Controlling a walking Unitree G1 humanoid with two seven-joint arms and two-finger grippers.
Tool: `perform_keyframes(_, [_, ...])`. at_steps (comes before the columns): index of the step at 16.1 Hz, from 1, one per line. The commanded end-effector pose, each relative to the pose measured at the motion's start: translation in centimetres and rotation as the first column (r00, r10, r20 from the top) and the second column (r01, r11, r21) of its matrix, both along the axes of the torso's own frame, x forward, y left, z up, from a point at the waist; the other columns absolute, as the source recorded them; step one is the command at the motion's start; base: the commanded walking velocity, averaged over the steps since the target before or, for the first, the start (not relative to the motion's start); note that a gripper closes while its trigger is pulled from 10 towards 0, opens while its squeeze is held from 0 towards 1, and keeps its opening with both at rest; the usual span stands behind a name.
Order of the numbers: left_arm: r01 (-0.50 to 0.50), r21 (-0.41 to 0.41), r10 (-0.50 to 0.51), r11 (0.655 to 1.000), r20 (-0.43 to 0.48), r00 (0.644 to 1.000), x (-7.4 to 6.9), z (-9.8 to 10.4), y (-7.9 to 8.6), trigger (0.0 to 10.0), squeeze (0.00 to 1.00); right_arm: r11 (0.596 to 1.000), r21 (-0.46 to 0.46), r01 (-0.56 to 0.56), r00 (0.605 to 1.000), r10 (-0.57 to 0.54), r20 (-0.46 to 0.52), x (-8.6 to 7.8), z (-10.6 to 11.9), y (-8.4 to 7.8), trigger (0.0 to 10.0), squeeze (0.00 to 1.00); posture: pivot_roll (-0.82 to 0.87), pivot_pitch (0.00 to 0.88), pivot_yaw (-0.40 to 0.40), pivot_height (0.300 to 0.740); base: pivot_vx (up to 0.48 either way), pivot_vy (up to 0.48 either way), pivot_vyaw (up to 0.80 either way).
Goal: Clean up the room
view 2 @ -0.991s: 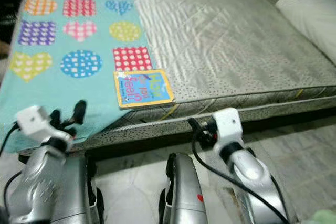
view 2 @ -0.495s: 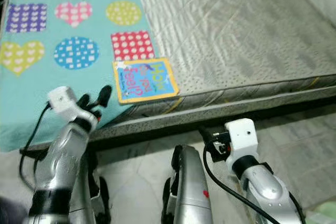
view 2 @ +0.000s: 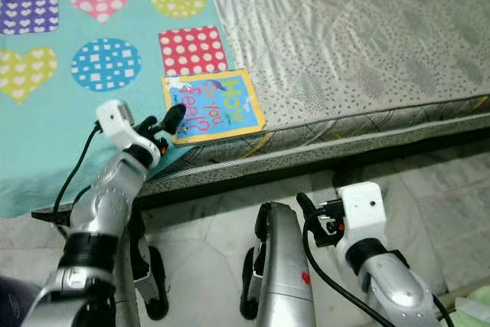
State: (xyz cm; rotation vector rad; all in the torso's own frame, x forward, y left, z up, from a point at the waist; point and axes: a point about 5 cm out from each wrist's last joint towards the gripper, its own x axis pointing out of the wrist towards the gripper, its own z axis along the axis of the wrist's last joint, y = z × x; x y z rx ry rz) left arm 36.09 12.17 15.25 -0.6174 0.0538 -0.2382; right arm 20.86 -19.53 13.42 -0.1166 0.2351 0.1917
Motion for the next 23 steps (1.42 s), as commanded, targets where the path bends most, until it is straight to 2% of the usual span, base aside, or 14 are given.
perform_keyframes(1, [0.035,-0.019,-0.036,0.999,-0.04,0.999,0.0,-1.2,-0.7,10.0,0.0,0.999,-0.009,0.034,0.999,-0.035,-0.037,-0.9,-0.4,-0.5,10.0,0.0,-0.26,0.39,-0.131,0.517,0.0,0.0,0.0])
perform_keyframes(5, [0.101,-0.048,-0.103,0.994,-0.034,0.994,0.5,-0.5,-1.7,10.0,0.0,0.999,-0.004,0.035,0.999,-0.035,-0.038,-0.7,-0.4,-0.3,10.0,0.0,-0.25,0.38,-0.125,0.517,0.0,0.0,0.0])
perform_keyframes(12, [0.246,-0.082,-0.25,0.966,-0.042,0.967,0.5,-0.6,-3.0,10.0,0.0,0.999,0.008,0.036,0.999,-0.036,-0.031,-0.2,-0.5,0.1,10.0,0.0,-0.24,0.372,-0.115,0.517,0.0,0.0,0.0])
perform_keyframes(15, [0.271,-0.077,-0.275,0.96,-0.05,0.96,0.3,-0.6,-3.2,10.0,0.0,0.999,0.015,0.035,0.999,-0.035,-0.026,0.0,-0.5,0.4,10.0,0.0,-0.24,0.368,-0.107,0.517,0.0,0.0,0.0])
perform_keyframes(18, [0.245,-0.06,-0.25,0.968,-0.089,0.964,-1.2,-1.6,-3.1,10.0,0.0,0.999,0.022,0.035,0.999,-0.034,-0.026,0.1,-0.6,0.5,10.0,0.0,-0.23,0.368,-0.099,0.517,0.0,0.0,0.0])
perform_keyframes(20, [0.222,-0.078,-0.229,0.972,-0.102,0.968,-2.6,-2.2,-3.1,10.0,0.0,0.999,0.025,0.036,0.999,-0.035,-0.026,0.1,-0.6,0.6,10.0,0.0,-0.22,0.367,-0.097,0.517,0.0,0.0,0.0])
perform_keyframes(23, [0.188,-0.098,-0.199,0.977,-0.113,0.974,-5.7,-2.9,-3.1,10.0,0.0,0.999,0.031,0.035,0.999,-0.034,-0.027,0.2,-0.8,0.6,10.0,0.0,-0.21,0.369,-0.102,0.517,0.0,0.0,0.0])
